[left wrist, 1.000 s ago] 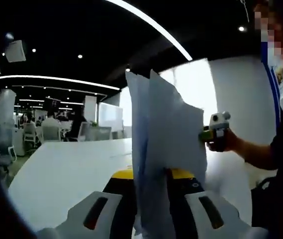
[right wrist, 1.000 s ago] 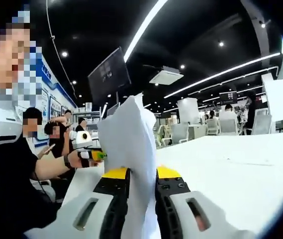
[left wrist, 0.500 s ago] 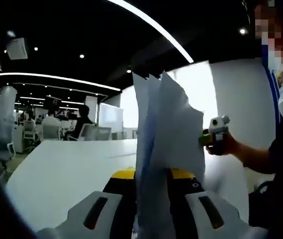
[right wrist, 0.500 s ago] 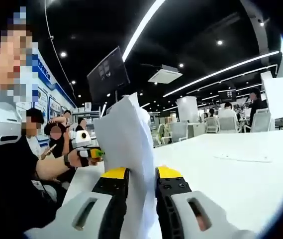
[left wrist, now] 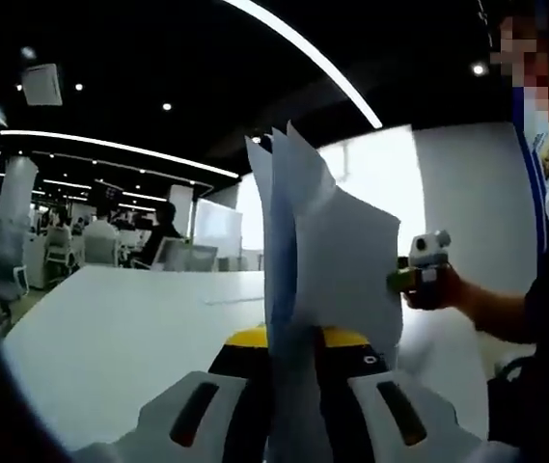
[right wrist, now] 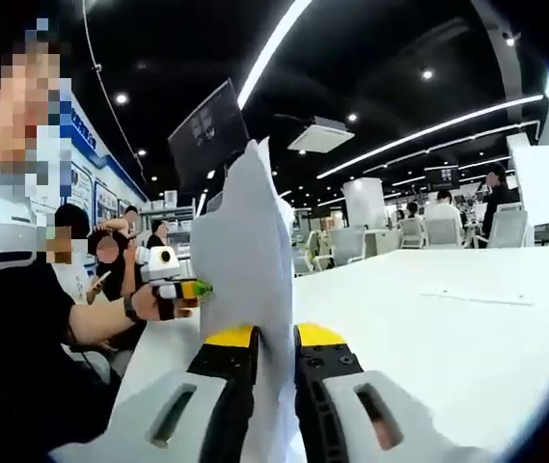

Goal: Organize the stack of printing papers by aligning and flattening the scattered papers on the table

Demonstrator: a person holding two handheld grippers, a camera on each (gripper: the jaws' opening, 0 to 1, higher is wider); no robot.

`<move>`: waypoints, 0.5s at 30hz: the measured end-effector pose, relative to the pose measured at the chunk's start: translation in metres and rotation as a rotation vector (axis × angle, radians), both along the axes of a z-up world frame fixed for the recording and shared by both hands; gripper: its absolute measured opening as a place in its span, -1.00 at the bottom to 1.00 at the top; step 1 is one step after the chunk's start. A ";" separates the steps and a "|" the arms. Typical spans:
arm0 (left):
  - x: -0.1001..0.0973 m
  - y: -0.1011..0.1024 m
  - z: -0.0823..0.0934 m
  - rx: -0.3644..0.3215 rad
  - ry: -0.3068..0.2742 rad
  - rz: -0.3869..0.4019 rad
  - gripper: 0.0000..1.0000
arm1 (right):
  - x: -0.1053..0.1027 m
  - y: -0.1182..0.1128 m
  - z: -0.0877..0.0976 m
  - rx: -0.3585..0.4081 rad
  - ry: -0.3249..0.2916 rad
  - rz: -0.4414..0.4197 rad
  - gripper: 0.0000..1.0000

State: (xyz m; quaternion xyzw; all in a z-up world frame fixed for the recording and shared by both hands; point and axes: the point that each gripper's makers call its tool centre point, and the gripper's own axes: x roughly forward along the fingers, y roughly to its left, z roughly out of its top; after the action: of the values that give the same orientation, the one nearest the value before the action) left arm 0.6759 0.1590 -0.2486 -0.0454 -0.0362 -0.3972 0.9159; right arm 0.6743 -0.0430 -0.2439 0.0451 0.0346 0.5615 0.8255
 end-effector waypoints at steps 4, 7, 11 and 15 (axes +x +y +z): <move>-0.002 -0.004 -0.001 0.035 -0.020 -0.006 -0.78 | -0.004 0.003 0.002 0.005 -0.009 0.019 -0.95; -0.003 -0.003 -0.001 0.040 -0.024 -0.005 -0.78 | -0.005 0.002 0.001 -0.012 -0.023 0.012 -0.94; -0.003 -0.004 -0.001 0.026 -0.016 -0.016 -0.81 | -0.007 0.003 -0.001 -0.021 -0.034 0.035 -0.99; -0.006 -0.009 0.004 0.022 -0.018 -0.037 -0.86 | -0.007 0.002 0.004 -0.039 -0.069 0.024 -1.00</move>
State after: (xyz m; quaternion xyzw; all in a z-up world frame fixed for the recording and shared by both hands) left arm 0.6699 0.1500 -0.2448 -0.0322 -0.0391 -0.4149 0.9085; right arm 0.6669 -0.0414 -0.2395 0.0091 0.0175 0.5718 0.8201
